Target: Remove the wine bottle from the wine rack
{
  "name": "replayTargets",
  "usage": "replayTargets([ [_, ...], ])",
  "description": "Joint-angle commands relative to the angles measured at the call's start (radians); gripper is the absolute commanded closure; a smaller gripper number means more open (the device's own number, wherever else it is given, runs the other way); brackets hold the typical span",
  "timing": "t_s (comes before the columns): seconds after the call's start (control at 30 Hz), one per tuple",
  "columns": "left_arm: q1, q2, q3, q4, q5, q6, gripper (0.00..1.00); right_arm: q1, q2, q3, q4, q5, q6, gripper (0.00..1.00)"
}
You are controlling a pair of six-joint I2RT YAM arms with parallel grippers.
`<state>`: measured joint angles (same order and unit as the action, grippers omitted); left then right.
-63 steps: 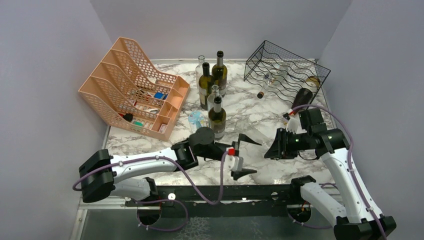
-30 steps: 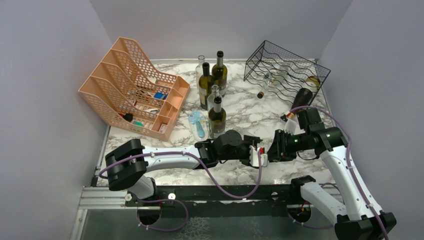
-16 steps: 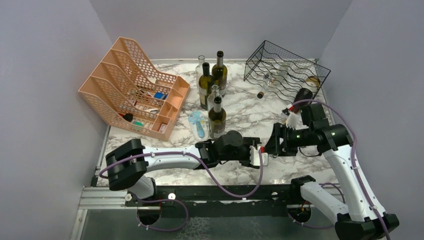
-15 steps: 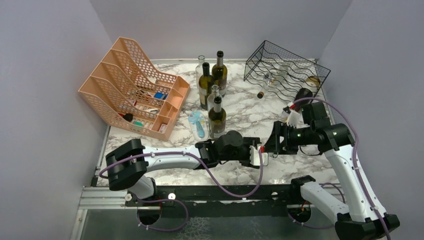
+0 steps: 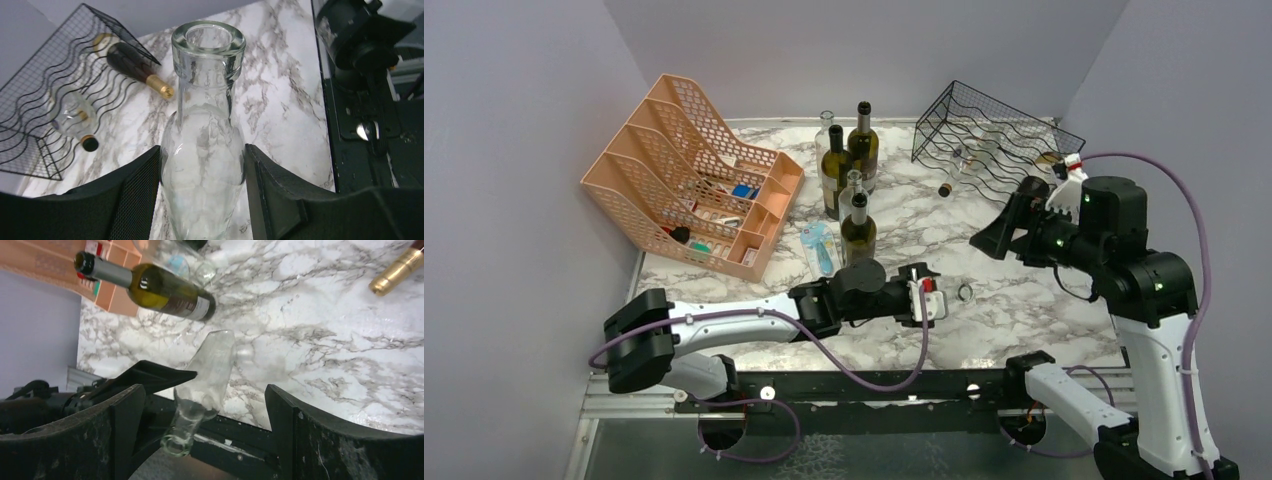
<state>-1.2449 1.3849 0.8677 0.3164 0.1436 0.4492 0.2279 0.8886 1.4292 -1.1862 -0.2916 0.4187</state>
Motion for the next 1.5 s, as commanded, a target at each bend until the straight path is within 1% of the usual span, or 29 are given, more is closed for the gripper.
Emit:
replayTargets([
  [0.0,-0.001,-0.106,-0.01,0.137,-0.138,-0.076,0.94,0.004,-0.023,0.053,0.047,0.12,0.028,0.07],
  [0.07,0.003,-0.133,-0.015,0.157,-0.179,-0.106,0.96,0.004,-0.026,0.057,0.052,0.128,0.029,0.07],
  [0.17,0.024,-0.166,-0.034,0.202,-0.176,-0.154,0.96,0.004,-0.023,0.047,0.054,0.125,0.036,0.07],
  [0.3,0.089,-0.159,-0.023,0.224,-0.112,-0.257,0.96,0.004,-0.023,0.021,0.067,0.12,0.046,0.07],
  [0.37,0.128,-0.146,-0.01,0.225,-0.079,-0.307,1.0,0.004,-0.026,0.007,0.076,0.117,0.049,0.07],
  [0.5,0.199,-0.165,-0.002,0.234,-0.023,-0.392,1.0,0.004,-0.026,-0.011,0.082,0.119,0.05,0.07],
  [0.63,0.226,-0.202,-0.004,0.238,0.034,-0.395,1.0,0.004,-0.024,-0.022,0.08,0.126,0.046,0.07],
  [0.8,0.228,-0.188,-0.014,0.247,0.039,-0.384,1.0,0.004,-0.019,-0.033,0.096,0.119,0.047,0.07],
  [0.9,0.228,-0.168,-0.032,0.272,0.006,-0.422,1.0,0.004,-0.018,-0.049,0.109,0.104,0.053,0.07],
  [1.0,0.228,-0.157,-0.076,0.326,-0.06,-0.487,1.0,0.004,-0.019,-0.063,0.117,0.098,0.056,0.07],
  [1.17,0.227,-0.149,-0.203,0.496,-0.191,-0.569,1.0,0.004,-0.019,-0.078,0.121,0.106,0.052,0.07],
  [1.27,0.221,-0.126,-0.257,0.563,-0.232,-0.577,1.0,0.004,-0.016,-0.082,0.127,0.109,0.05,0.07],
  [1.47,0.215,-0.081,-0.285,0.599,-0.237,-0.54,1.0,0.004,-0.017,-0.112,0.147,0.094,0.043,0.05],
])
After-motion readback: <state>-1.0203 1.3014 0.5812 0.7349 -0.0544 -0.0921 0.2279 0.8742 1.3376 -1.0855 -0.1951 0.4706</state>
